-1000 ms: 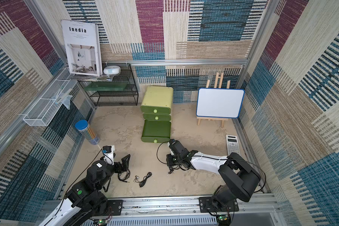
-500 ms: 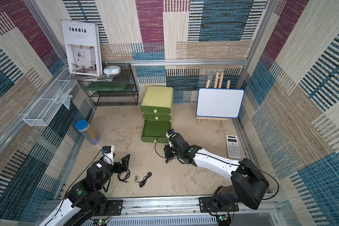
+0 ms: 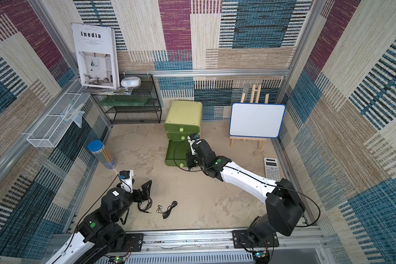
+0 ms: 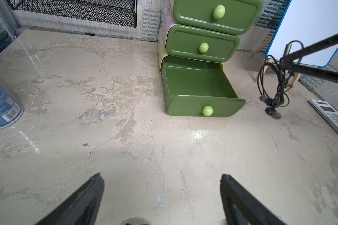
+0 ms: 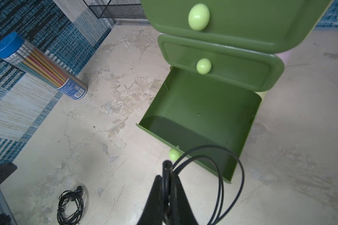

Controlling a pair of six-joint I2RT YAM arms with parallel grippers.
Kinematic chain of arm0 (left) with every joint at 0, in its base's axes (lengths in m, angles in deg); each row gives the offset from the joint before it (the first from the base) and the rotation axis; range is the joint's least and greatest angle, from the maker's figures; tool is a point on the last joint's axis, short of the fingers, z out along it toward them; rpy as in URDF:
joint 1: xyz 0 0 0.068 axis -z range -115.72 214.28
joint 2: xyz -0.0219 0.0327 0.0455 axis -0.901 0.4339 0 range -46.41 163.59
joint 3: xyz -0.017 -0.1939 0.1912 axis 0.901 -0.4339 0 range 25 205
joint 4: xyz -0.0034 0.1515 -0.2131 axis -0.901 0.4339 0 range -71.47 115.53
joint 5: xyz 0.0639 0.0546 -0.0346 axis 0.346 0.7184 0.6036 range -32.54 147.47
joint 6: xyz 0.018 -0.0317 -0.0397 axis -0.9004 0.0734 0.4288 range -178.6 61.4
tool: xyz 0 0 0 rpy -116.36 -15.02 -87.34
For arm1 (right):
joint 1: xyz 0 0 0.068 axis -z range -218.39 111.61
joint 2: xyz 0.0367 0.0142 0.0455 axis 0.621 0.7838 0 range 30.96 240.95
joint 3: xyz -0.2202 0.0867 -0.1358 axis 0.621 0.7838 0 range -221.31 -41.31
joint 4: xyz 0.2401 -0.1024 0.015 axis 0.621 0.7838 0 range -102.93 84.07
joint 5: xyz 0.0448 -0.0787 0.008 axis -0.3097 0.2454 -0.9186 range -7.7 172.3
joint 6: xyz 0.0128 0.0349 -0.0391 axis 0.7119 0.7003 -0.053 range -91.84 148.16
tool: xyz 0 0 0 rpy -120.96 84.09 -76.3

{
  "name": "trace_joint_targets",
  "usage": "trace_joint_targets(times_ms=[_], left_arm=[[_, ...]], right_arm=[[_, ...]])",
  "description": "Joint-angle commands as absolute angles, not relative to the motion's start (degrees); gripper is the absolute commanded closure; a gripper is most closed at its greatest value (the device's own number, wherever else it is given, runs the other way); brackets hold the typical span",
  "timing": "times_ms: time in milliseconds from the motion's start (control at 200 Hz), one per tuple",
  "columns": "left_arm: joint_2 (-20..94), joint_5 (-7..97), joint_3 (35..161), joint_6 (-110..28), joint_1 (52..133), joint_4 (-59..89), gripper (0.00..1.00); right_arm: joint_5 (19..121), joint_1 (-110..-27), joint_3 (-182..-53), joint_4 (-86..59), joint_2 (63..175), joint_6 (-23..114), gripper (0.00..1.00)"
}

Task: Place the wired earphones into the drawer by color
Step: Place the wired earphones in the drawer.

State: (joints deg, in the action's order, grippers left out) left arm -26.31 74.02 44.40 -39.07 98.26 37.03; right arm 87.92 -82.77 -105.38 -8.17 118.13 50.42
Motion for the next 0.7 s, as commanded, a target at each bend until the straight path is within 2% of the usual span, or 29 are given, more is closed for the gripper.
trace_joint_targets(times_ms=[0, 386, 696], left_arm=[[-26.6, 74.4, 44.4, -39.1, 98.2, 37.2, 0.04], [-30.1, 74.8, 44.0, -39.2, 98.2, 38.0, 0.04], [-31.3, 74.6, 43.8, -39.0, 98.2, 38.4, 0.04]], right_arm=[[88.8, -81.9, -108.1, -10.2, 120.9, 48.0, 1.00], [88.8, -78.7, -118.5, -13.4, 133.4, 46.7, 1.00], [87.7, -77.9, -121.9, -14.2, 140.9, 47.8, 1.00]])
